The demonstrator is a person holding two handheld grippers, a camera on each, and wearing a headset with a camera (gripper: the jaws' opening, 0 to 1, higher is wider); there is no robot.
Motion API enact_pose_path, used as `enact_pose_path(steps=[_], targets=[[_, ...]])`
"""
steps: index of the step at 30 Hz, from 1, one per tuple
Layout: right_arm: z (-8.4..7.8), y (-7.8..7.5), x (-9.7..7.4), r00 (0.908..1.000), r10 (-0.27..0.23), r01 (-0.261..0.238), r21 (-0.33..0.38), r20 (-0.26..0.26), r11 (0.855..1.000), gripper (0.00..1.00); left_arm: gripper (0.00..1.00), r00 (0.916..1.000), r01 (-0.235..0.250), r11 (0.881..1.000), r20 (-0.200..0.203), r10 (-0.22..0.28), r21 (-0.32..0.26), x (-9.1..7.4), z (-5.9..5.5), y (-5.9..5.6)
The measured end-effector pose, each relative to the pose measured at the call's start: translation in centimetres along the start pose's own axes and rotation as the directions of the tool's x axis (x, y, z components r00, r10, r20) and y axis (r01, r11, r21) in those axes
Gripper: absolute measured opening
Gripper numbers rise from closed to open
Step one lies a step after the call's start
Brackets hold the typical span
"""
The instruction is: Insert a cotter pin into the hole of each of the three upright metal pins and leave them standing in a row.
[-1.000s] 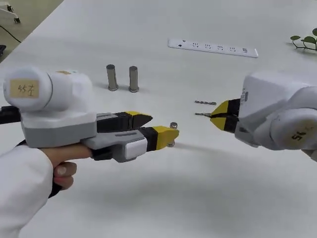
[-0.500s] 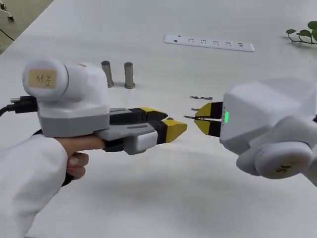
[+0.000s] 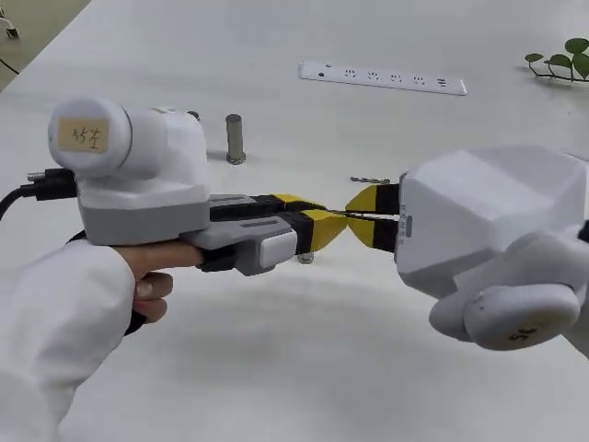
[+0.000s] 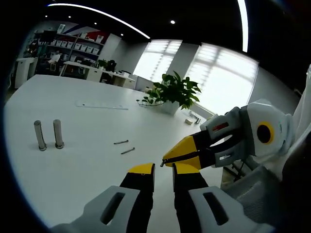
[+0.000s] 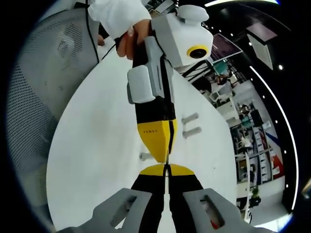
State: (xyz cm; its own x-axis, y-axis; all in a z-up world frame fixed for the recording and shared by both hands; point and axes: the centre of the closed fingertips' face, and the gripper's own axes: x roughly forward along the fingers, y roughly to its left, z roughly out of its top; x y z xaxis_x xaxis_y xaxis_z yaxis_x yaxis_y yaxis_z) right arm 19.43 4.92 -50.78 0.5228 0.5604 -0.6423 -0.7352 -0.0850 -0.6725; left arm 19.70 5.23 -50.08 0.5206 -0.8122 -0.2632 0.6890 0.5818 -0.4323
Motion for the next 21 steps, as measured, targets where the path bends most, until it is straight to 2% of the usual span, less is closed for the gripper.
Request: enact_pose_path(steps=[9,21], targets=[[0.51,0.18,-0.26,0.9999,-0.006,0.007,-0.021,0.013,1.0,0.0,0.05,1.0,0.005,1.0,0.0,-0.005,-0.002,-0.13,-0.07,-0.11],[0.67,0.47,-0.64,0.9994,0.002,-0.002,0.005,0.034,1.0,0.0,0.0,0.9999,0.016,1.0,-0.002,-0.016,-0.002,-0.14,-0.16,-0.57]])
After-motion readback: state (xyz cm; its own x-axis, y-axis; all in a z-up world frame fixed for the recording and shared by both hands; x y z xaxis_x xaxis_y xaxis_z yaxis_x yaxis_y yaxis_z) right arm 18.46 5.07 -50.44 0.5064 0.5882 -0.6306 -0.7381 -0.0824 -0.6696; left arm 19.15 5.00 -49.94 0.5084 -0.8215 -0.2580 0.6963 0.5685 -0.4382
